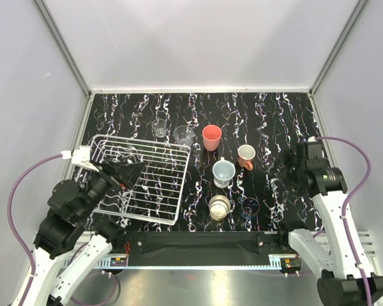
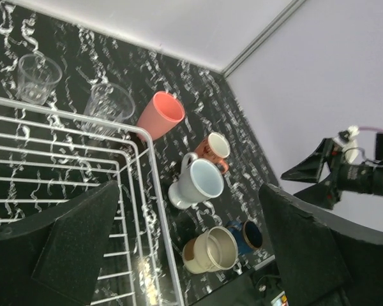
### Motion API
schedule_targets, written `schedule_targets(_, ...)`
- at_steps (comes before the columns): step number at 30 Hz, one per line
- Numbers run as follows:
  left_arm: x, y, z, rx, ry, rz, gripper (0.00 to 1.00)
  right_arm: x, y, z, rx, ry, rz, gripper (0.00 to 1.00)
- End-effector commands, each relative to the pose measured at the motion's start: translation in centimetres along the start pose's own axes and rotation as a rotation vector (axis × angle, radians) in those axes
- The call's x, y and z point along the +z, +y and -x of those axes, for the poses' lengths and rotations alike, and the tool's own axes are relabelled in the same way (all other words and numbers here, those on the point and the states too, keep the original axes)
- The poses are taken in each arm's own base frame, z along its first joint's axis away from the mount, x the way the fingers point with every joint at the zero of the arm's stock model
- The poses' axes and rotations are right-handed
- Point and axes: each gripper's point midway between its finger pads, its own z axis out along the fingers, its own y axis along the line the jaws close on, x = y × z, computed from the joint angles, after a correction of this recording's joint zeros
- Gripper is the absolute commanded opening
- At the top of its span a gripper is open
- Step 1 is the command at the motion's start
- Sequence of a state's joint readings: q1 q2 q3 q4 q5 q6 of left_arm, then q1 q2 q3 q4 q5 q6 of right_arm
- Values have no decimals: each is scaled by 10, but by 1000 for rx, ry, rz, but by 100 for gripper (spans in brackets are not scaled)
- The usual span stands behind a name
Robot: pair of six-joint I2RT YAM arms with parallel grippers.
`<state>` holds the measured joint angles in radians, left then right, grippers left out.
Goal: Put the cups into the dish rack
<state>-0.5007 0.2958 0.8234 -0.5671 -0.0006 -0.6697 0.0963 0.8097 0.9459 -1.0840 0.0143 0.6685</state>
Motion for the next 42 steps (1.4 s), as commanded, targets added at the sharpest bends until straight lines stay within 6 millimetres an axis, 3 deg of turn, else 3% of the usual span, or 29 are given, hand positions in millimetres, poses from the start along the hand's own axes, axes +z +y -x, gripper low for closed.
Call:
schedule_targets(1,5,7,-4,63,55,45,99,-19,18,10,-127,-22,95,100)
schedule_targets(7,9,9,-20,91,143,43,99,-39,66,-3,-236,-1,422,100)
schedule_targets(10,10,9,-26,87,157,32,99,-36,77,-12,-268,74,486,100)
schedule_targets(17,14,6,-41,35,180,-19,98,-28,98,-10,-292,159,549,100)
schedule_targets(23,16,4,-43,33,197,-28,96,-6,130,-3,-326,171,531,100)
schedule_targets(24,16,4,-41,33,191,-28,96,5,134,-1,-334,180,496,100)
schedule_targets(26,16,4,-41,36,192,-28,96,4,153,2,-359,173,514,100)
schedule_targets(27,16,4,-40,38,189,-26,96,16,154,7,-357,168,474,99)
schedule_targets(28,17,5,-40,40,190,-22,96,15,159,17,-363,137,459,99)
schedule_targets(32,18,6,-41,40,201,-9,96,35,150,48,-394,37,300,93)
schedule_targets(37,20,10,-46,28,203,-5,96,58,153,53,-409,48,260,61)
schedule_targets(42,24,8,-49,11,218,-13,96,92,156,47,-415,102,236,62)
